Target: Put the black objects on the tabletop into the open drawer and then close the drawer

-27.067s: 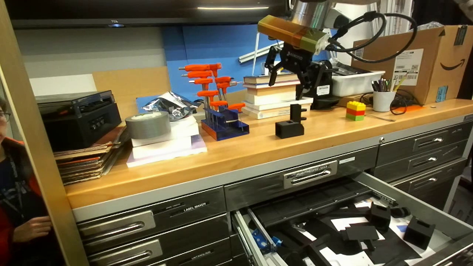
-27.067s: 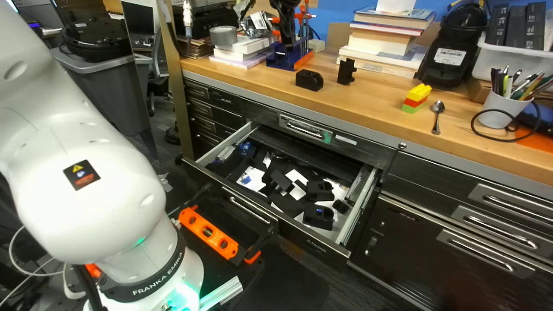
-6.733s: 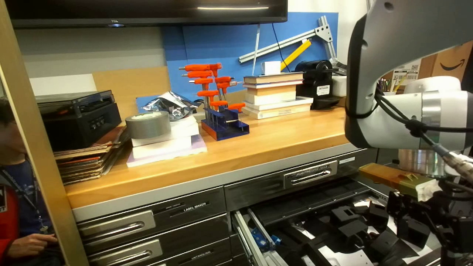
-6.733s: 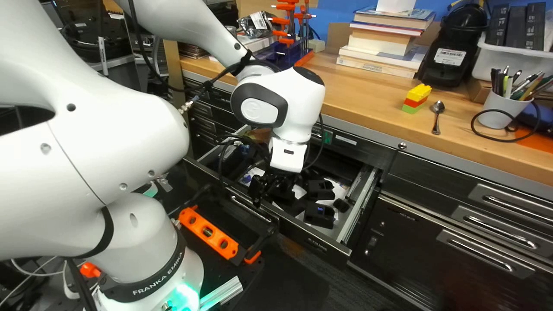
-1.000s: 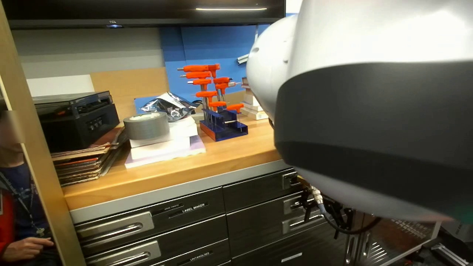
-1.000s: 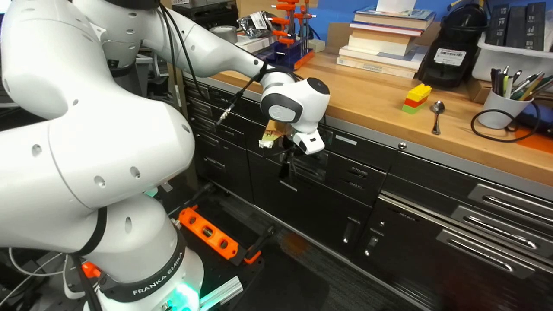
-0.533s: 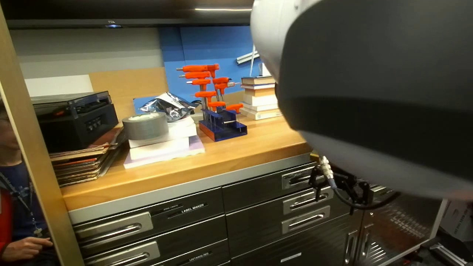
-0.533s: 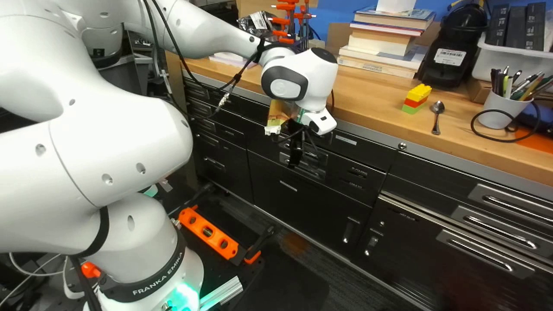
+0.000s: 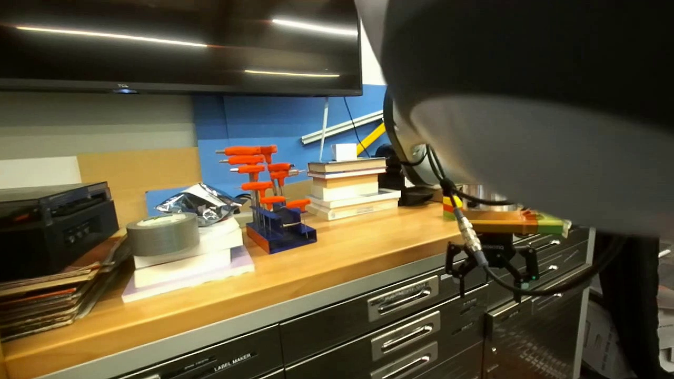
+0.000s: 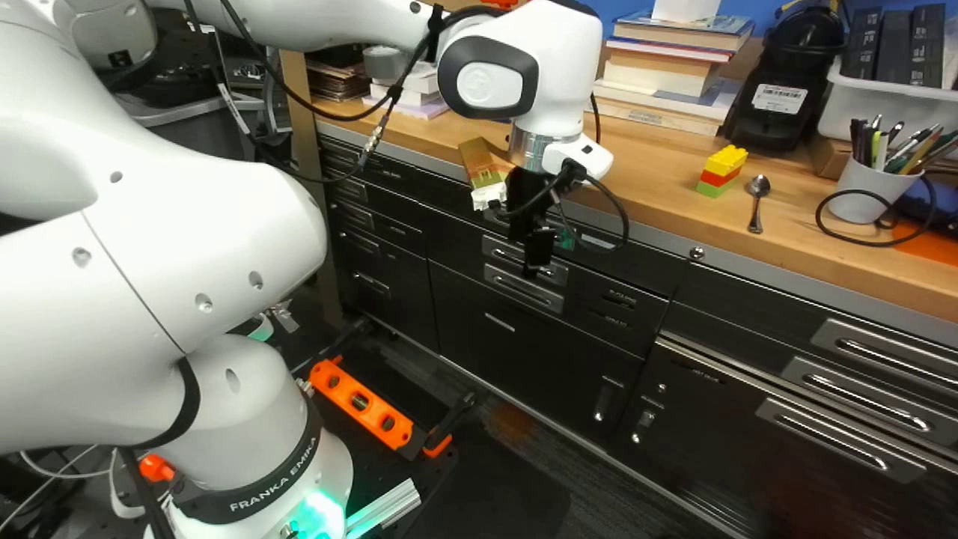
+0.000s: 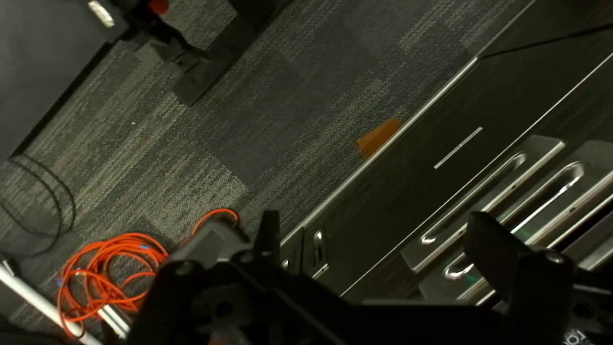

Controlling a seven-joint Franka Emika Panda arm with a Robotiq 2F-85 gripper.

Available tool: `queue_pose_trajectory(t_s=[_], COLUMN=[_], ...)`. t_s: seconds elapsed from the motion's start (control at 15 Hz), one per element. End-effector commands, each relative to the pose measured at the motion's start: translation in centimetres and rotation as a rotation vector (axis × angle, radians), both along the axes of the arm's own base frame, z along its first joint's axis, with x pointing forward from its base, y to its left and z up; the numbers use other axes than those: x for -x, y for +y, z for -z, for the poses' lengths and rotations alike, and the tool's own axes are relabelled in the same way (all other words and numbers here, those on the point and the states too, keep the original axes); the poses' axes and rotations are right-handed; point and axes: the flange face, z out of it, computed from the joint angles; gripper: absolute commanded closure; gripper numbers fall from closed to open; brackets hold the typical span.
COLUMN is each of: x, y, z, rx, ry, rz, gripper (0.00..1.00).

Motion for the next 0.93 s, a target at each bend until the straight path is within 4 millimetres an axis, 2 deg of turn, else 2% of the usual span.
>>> queue_pose_trajectory(t_s=[0.0, 0.47, 0.87], x=[2.0, 3.2, 4.7], y=[0.9, 2.2, 2.2], z=[-3.3, -9.6, -12.6], rx=[-0.013, 0.026, 0.050], ry=[0.000, 0.158, 0.241], rz=[-0.116, -0.480, -0.701], gripper=[0.00, 0.00, 0.00])
